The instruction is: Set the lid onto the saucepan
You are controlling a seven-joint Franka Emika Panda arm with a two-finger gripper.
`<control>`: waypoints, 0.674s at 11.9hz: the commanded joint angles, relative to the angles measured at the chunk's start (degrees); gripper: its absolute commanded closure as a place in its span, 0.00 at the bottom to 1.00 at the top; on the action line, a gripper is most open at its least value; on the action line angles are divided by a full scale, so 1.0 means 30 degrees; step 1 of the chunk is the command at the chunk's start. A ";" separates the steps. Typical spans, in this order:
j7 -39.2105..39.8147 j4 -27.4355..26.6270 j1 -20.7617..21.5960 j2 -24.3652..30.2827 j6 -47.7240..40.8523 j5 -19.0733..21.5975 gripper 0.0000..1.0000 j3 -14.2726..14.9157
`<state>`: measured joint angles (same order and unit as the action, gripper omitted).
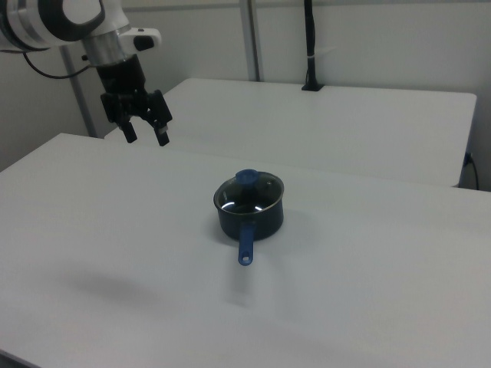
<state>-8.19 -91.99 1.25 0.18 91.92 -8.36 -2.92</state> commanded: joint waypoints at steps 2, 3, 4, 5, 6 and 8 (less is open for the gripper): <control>0.2147 -0.0332 0.0052 0.0469 0.0679 0.0734 0.00 0.1208; 0.2117 -0.0331 0.0081 0.0351 0.0679 0.0735 0.00 0.1208; 0.2087 -0.0331 0.0110 0.0350 0.0679 0.0793 0.00 0.1208; 0.2087 -0.0331 0.0110 0.0350 0.0679 0.0822 0.00 0.1208; 0.2145 -0.0331 0.0139 0.0350 0.0650 0.0822 0.00 0.1208; 0.2116 -0.0273 0.0081 0.0350 0.0679 0.0851 0.00 0.1208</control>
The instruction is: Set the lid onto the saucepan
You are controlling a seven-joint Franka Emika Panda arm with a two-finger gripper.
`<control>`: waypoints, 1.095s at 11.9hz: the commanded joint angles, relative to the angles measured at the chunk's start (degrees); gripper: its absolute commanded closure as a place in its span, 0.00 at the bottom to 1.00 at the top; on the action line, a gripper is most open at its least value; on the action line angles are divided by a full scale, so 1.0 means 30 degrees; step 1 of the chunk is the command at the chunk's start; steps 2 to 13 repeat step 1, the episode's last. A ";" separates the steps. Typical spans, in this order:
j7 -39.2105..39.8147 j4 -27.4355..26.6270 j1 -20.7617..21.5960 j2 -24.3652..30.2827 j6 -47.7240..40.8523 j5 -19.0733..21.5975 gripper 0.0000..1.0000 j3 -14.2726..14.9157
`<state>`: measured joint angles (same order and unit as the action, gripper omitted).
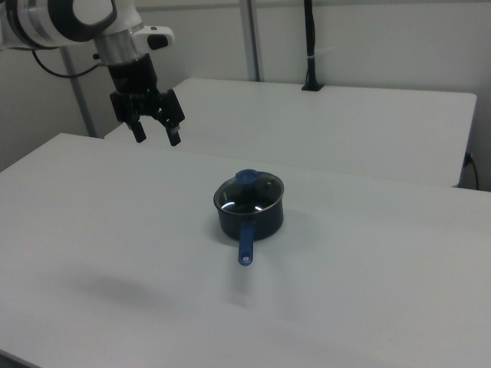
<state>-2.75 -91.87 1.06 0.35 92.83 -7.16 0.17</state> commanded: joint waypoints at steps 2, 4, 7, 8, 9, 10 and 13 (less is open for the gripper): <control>0.0274 -0.0344 0.0144 0.0322 0.0373 0.0685 0.00 0.0178; 0.0274 -0.0344 0.0144 0.0322 0.0373 0.0685 0.00 0.0178; 0.0274 -0.0344 0.0144 0.0322 0.0373 0.0685 0.00 0.0178; 0.0274 -0.0344 0.0144 0.0322 0.0373 0.0685 0.00 0.0178; 0.0274 -0.0344 0.0144 0.0322 0.0373 0.0685 0.00 0.0178; 0.0274 -0.0344 0.0144 0.0322 0.0373 0.0685 0.00 0.0178; 0.0274 -0.0344 0.0144 0.0322 0.0373 0.0685 0.00 0.0178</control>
